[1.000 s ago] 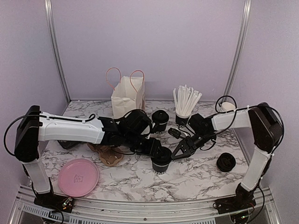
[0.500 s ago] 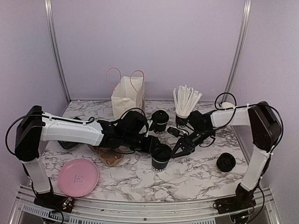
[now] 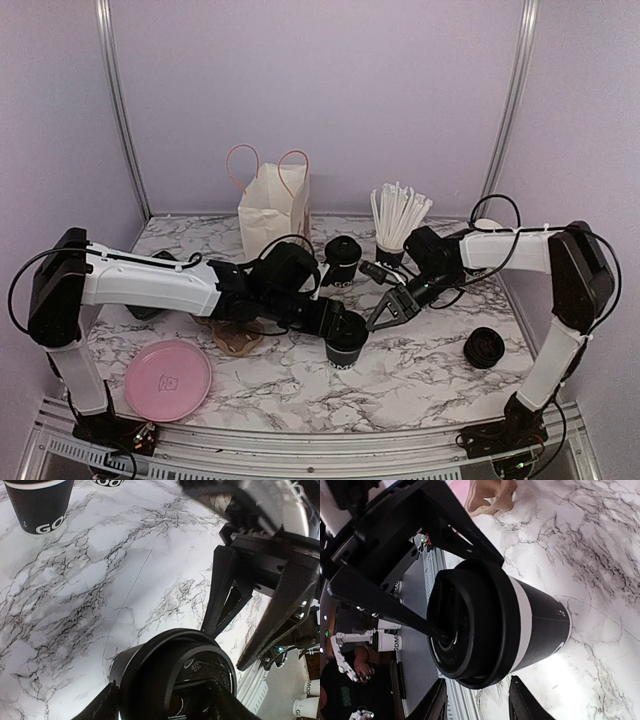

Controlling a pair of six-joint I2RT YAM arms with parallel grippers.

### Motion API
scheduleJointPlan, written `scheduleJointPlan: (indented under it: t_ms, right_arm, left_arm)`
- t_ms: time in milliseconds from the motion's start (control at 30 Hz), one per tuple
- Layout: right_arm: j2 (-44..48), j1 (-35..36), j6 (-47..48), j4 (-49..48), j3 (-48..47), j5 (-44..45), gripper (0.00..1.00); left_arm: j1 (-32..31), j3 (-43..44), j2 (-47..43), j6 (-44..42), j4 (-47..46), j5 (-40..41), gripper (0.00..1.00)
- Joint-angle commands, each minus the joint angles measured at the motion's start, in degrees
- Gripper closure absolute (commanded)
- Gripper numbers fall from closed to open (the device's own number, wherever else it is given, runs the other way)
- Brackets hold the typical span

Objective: Pack the takeout coffee

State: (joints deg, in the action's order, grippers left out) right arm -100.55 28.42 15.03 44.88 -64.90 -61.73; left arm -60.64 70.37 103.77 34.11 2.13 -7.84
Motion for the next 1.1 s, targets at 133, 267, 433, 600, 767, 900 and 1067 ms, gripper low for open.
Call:
scheduleJointPlan:
  t_ms: [133, 267, 433, 600, 767, 900, 1067]
  right_arm:
    - [4.38, 0.75, 4.96, 2.10, -4.13, 2.05, 0.52]
    - [5.72, 0.75, 6.26, 3.52, -5.02, 7.89, 0.49]
    - [5.63, 0.78, 8.47, 6.04, -8.51, 11.72, 0.48]
    - [1.12, 0.75, 10.27, 7.23, -14.03, 12.67, 0.57]
    - [-3.31, 0.78, 11.42, 9.63, -18.22, 11.36, 0.60]
    - [-3.12, 0.75, 11.24, 10.32, -17.31, 12.19, 0.58]
    - [-1.74, 0.75, 10.29, 9.74, -13.45, 11.78, 0.54]
  left_arm:
    - [-0.70, 5.19, -2.58, -6.87, 7.14, 5.55, 0.26]
    - [-0.70, 5.91, -4.27, -8.18, 7.47, 9.82, 0.08]
    - [-0.77, 0.91, -9.65, -6.74, 7.60, 14.27, 0.01]
    - [-2.19, -6.39, -14.41, 2.66, 7.05, 12.73, 0.01]
    - [-2.64, -15.94, -18.72, 13.96, -3.10, 10.45, 0.16]
    - [-2.51, -20.40, -19.65, 17.74, -10.74, 9.88, 0.28]
    - [-2.20, -21.02, -16.70, 19.78, -16.13, 5.49, 0.37]
